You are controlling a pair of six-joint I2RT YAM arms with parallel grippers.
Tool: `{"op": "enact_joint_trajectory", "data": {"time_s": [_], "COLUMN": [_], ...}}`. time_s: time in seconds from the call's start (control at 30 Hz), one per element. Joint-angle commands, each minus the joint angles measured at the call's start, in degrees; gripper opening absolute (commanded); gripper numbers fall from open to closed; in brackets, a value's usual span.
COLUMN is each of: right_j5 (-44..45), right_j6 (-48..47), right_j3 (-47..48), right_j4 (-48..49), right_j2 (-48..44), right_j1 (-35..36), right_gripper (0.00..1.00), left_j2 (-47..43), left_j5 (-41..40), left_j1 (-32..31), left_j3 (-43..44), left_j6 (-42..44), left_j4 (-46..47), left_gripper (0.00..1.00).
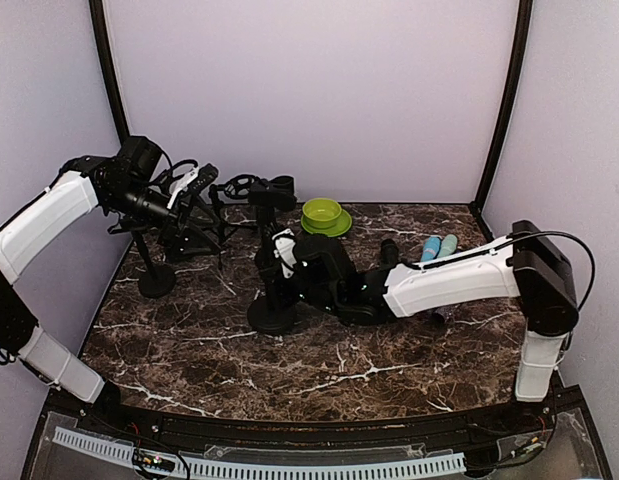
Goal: Remove the microphone from the stand
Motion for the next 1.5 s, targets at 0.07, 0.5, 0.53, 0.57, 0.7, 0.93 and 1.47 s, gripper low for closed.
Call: {"op": "enact_joint_trajectory", "data": {"time_s": [0.07, 0.5, 0.53, 0.57, 0.7, 0.93, 1.47], "right_j5": [-3.33, -10.8, -10.88, -11.04, -12.46, -16.65, -19.09], "right_j6": [3.67, 6.81, 6.85, 6.88, 7.07, 7.82, 10.22], "right_j3": [0.6, 10.09, 10.59, 11.13, 12.85, 16.89, 16.52], "right_j4": [5.7, 5.44, 5.42, 5.43, 5.93, 4.73, 7.35], "right_j2": [-8.77, -6.83, -6.48, -6.28, -5.73, -3.7, -4.75], "right_j1": [-1.52, 0.62, 0.75, 0.87, 1.22, 1.82, 1.51], "right_gripper": [0.0, 0.0, 0.0, 0.0, 0.0, 0.0, 0.0], "left_j2": [-2.14, 0.54, 0.7, 0.82, 1.17, 1.45, 2.25], "left_j5": [2.18, 6.5, 6.52, 6.54, 7.06, 7.98, 10.44], "left_j1": [0.6, -1.33, -1.38, -1.44, -1.58, -1.64, -1.64], "left_j3": [-2.62, -4.9, -4.98, -5.17, -6.57, -5.92, -4.64], "left_j6": [-0.37, -2.35, -1.88, -1.7, -1.1, -1.01, 1.37], "left_j4": [0.62, 3.97, 3.66, 3.42, 2.88, 2.89, -0.45], "left_gripper": [0.99, 0.85, 0.84, 0.83, 0.78, 0.67, 0.08]}}
